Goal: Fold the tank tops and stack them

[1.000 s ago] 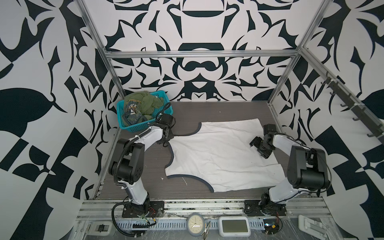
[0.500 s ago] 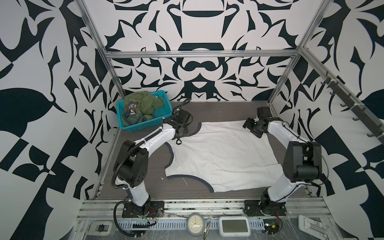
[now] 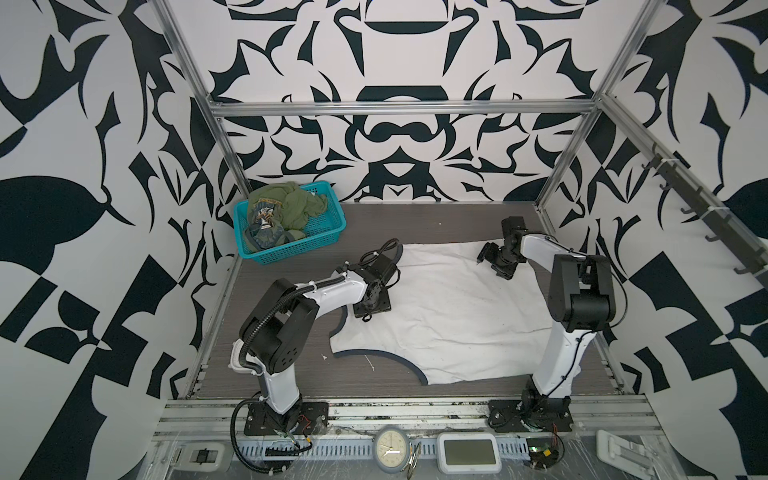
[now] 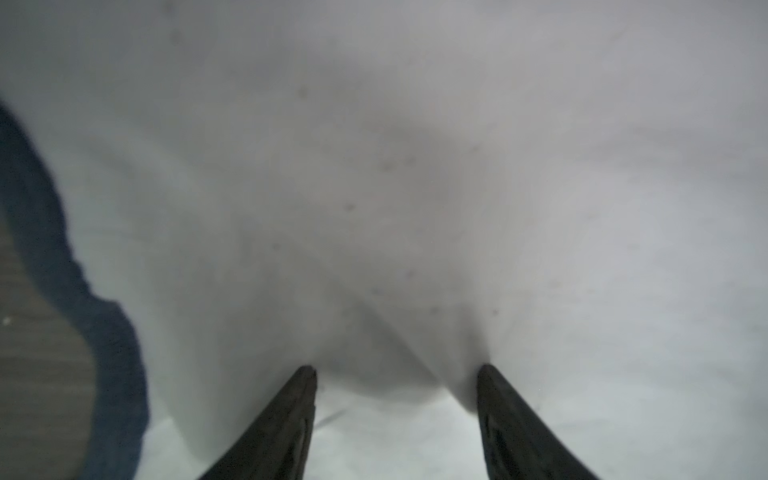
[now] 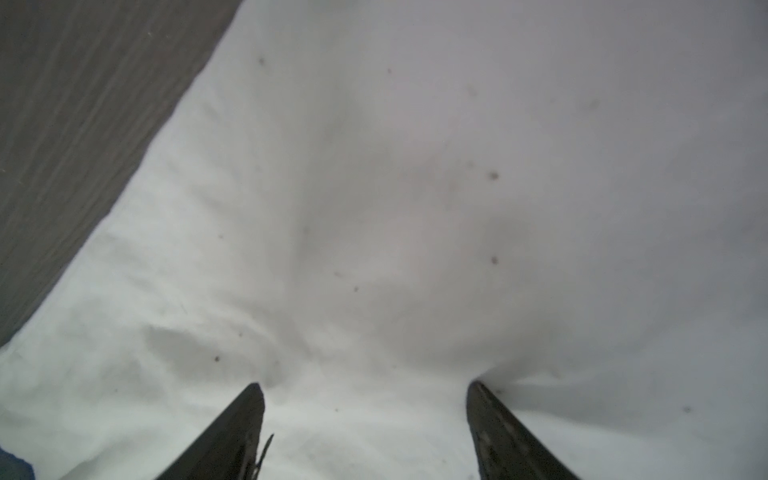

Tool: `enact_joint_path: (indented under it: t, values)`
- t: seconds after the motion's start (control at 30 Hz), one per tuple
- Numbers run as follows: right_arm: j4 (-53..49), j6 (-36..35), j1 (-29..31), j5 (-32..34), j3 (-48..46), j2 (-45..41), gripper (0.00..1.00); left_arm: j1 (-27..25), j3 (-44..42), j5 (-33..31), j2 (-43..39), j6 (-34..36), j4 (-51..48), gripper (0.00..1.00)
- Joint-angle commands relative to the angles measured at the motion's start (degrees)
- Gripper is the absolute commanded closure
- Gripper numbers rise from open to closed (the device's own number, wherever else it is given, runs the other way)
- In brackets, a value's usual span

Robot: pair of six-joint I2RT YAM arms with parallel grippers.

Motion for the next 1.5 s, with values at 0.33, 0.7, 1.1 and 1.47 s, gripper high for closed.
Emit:
enact_joint_path:
  t: [0.33, 0.7, 1.1, 1.47]
  values:
    - [1.07, 1.58, 5.39, -1.35, -1.91, 0.28, 0.2, 15.97, -12.82, -3.18, -6.19, 3.95, 2.12, 0.34]
    - [-0.78, -3.08, 5.71, -0.95, 6.33, -2.13, 0.2, 17.95, -5.39, -6.42, -13.35, 6.12, -2.76, 0.31]
    - [-5.57, -7.52, -0.88, 3.76, 26.13, 6.7, 0.25, 11.84, 32.0, -1.07, 9.3, 14.01, -6.22, 0.29]
    - [-10.01, -9.52, -6.73, 2.13, 40.35, 19.76, 0.25, 12.18, 56.13, 1.53, 31.16, 16.5, -6.79, 0.3]
